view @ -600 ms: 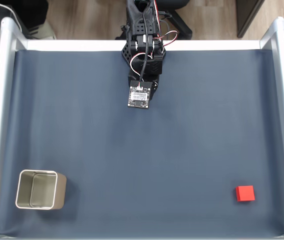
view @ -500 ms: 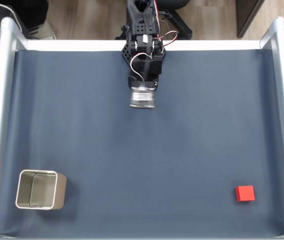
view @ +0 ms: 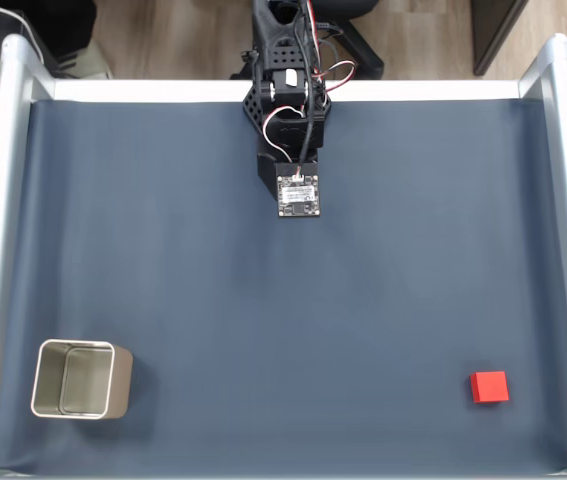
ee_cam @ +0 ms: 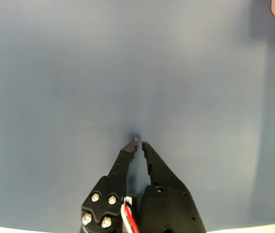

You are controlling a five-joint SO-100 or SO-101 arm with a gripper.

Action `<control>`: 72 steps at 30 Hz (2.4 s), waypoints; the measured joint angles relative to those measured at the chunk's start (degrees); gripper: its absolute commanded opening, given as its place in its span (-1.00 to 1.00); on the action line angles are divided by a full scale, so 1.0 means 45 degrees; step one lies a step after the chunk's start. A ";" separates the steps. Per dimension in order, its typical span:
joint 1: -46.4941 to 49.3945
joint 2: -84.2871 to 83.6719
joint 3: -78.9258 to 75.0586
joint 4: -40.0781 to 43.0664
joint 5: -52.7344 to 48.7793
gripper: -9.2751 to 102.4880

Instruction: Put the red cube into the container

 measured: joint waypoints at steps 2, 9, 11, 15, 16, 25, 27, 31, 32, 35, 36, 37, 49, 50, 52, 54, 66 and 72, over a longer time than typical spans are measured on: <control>0.0000 0.0000 0.0000 0.0000 0.0000 -0.83; 0.0000 -0.0371 0.0000 -0.0332 -0.0430 -0.83; 0.0000 -0.0723 0.0000 -0.1055 -0.0586 -0.83; -0.0020 -0.1758 0.0039 -0.3926 -0.0547 -0.83; -0.0020 -0.1992 0.0039 -0.4785 -0.0527 -0.83; -0.1484 -0.5488 -0.1680 -0.8691 0.0176 -0.83; -0.1992 -0.6523 -0.2754 -0.8828 0.0332 -0.83; -0.3086 -0.8691 -0.5234 -0.8848 0.0762 -0.83; -0.3379 -0.9219 -0.5918 -0.8809 0.0898 -0.83; -0.4141 -1.0996 -0.8066 -0.8320 0.1406 -0.83; -0.4316 -1.1523 -0.8730 -0.8164 0.1562 -0.83; -0.4531 -1.2129 -0.9355 -0.8047 0.1680 -0.83; -0.5684 -1.7051 -1.3984 -0.8301 0.2871 -0.75; -0.5723 -1.7598 -1.4453 -0.8359 0.2949 -0.74; -0.5840 -1.8691 -1.5508 -0.8516 0.3145 -0.70; -0.5977 -1.9883 -1.6621 -0.8574 0.3301 -0.68; -0.6621 -2.4414 -1.9102 -0.9941 0.1953 -0.42; -0.6602 -2.5449 -1.8926 -1.2539 0.1289 -0.32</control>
